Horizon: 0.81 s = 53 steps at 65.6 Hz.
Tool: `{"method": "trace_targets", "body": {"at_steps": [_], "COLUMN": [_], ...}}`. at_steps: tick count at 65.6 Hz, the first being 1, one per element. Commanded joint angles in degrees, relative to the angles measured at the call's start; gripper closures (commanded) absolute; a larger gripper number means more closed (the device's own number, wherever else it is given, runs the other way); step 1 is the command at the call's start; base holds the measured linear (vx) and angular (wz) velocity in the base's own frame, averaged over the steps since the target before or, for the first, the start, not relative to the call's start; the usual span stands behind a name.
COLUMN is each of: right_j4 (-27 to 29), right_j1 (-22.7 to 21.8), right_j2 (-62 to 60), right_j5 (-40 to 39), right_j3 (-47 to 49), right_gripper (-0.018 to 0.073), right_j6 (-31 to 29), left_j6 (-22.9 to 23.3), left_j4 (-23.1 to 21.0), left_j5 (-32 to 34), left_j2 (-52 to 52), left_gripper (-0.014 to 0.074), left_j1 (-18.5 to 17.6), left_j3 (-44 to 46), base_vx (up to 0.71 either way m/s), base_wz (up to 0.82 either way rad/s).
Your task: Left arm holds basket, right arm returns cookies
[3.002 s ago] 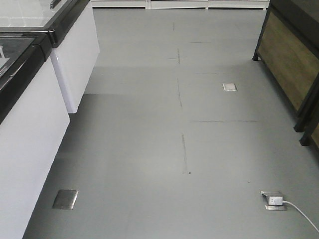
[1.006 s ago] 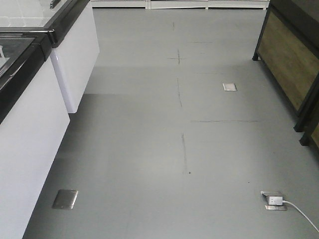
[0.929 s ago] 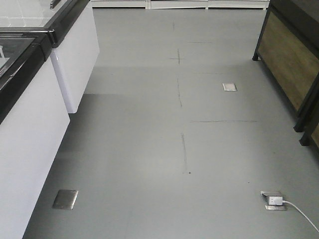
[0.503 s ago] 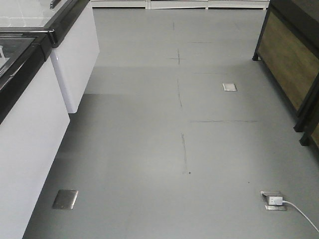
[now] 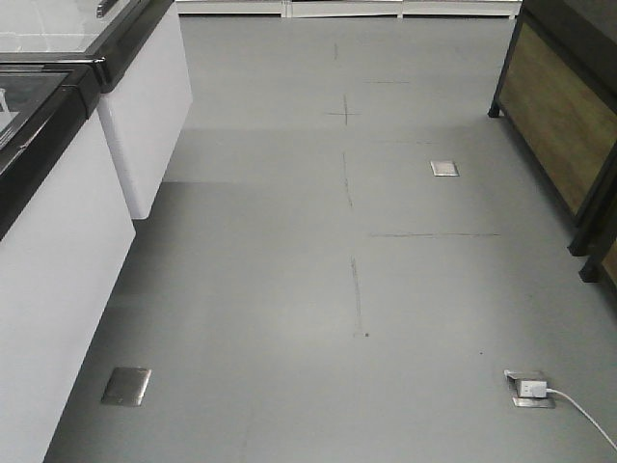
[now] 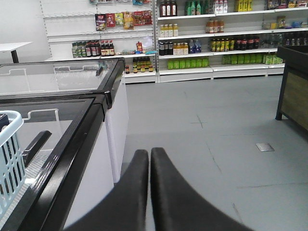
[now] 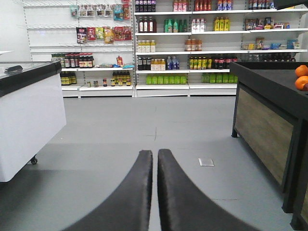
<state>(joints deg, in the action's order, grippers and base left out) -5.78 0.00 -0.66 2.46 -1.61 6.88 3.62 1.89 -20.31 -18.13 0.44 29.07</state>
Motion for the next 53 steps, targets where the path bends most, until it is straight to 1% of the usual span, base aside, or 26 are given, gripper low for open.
{"method": "trace_targets", "body": {"at_steps": [1, 18, 26, 33, 43, 50, 53], "right_j4": [-0.13, -0.13, -0.13, -0.13, -0.13, -0.13, -0.13], "right_j1": [-0.03, -0.03, -0.03, -0.03, -0.03, -0.03, -0.03], "right_j2": [-0.71, -0.71, -0.71, -0.71, -0.71, -0.71, -0.71], "right_j5": [-4.26, -4.26, -4.26, -4.26, -4.26, -4.26, -4.26], "right_j3": [-1.05, -1.05, -1.05, -1.05, -1.05, -1.05, -1.05], "right_gripper": [0.0566, 0.0566, 0.0566, 0.0566, 0.0566, 0.0566, 0.0566], "right_j6": [-0.42, -0.42, -0.42, -0.42, -0.42, -0.42, -0.42], "left_j6": [0.73, 0.61, 0.54, 0.54, 0.54, 0.54, 0.63], "left_j4": [0.0, 0.05, 0.1, 0.02, 0.02, 0.02, -0.05], "left_j5": [3.91, 3.84, 3.24, 2.59, 2.59, 2.83, 3.71], "left_j2": [-1.0, -1.0, -1.0, -1.0, -1.0, -1.0, -1.0], "left_gripper": [0.0594, 0.0577, 0.0524, 0.0432, 0.0229, 0.0115, 0.0085], "left_j1": [-0.44, -0.44, -0.44, -0.44, -0.44, -0.44, -0.44], "left_j3": [1.74, 1.79, 1.98, 2.07, 2.07, 2.07, 2.07], "base_vx": [0.0, 0.0, 0.0, 0.0, 0.0, 0.0, 0.0], "base_wz": [0.0, 0.0, 0.0, 0.0, 0.0, 0.0, 0.0]}}
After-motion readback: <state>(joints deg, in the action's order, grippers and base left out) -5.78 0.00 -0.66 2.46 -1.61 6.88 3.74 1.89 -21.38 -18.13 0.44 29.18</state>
